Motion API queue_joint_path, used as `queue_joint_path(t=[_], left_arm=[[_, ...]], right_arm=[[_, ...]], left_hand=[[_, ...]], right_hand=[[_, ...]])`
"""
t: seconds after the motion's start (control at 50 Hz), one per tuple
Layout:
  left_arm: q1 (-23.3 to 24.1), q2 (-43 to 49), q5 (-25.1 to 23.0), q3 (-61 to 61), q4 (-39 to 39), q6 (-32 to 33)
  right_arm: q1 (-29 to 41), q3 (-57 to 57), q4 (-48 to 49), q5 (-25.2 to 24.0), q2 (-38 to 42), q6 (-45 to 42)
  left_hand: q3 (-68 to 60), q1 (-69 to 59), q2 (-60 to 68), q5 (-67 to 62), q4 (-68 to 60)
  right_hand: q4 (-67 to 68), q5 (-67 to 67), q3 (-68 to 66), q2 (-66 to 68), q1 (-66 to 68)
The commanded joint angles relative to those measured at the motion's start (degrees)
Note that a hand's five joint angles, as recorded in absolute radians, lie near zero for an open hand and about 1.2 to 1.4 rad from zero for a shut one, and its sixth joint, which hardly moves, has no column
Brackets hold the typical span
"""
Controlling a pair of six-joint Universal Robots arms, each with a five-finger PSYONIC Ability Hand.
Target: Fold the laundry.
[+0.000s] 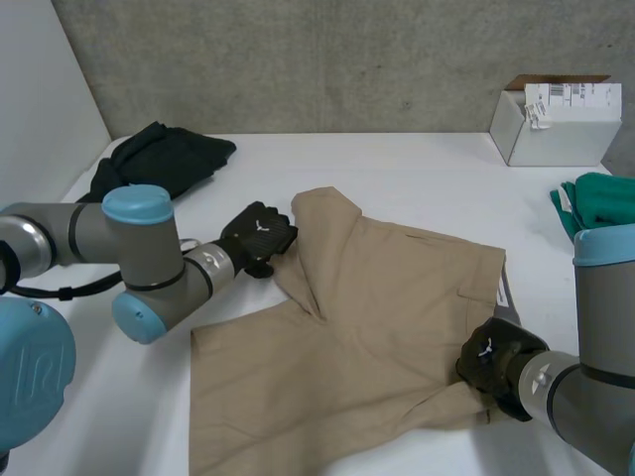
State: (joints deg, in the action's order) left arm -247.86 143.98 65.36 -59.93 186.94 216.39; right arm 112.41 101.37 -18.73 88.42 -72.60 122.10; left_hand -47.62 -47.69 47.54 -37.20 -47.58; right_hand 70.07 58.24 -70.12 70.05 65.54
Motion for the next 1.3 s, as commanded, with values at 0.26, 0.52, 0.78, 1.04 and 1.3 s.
queue_joint_path(t=[0.26,0.52,0.78,1.04,1.3], left_arm=[[0.63,-2.12,8.19,-1.33,0.18,4.74],[2.47,-15.40,22.61,-16.00,0.09,12.39],[4.58,-19.34,25.51,-18.29,-0.87,10.73],[7.04,-40.53,26.40,-32.00,-12.02,-18.88],[11.08,-42.38,18.14,-35.25,-34.80,-34.72]], right_arm=[[0.27,0.06,0.01,0.00,-0.09,0.24],[0.62,-0.29,1.06,-0.09,-0.26,0.24],[-0.09,-2.14,6.69,-0.09,-0.18,2.44],[-3.86,-8.20,6.51,-2.46,1.23,14.31],[-3.95,-8.29,6.86,-2.46,2.72,14.48]], left_hand=[[-32.38,-32.31,32.46,-32.80,-32.42],[-32.38,-32.31,32.46,-32.80,-32.42],[14.16,14.22,-14.08,13.74,14.11],[19.91,19.97,-19.83,19.49,19.86],[22.94,23.00,-22.86,22.52,22.89]], right_hand=[[9.93,11.76,-9.88,9.95,14.46],[9.93,11.76,-9.88,9.95,14.46],[9.93,11.76,-9.88,9.95,14.46],[9.93,11.76,-9.88,9.95,14.46],[9.93,11.76,-9.88,9.95,14.46]])
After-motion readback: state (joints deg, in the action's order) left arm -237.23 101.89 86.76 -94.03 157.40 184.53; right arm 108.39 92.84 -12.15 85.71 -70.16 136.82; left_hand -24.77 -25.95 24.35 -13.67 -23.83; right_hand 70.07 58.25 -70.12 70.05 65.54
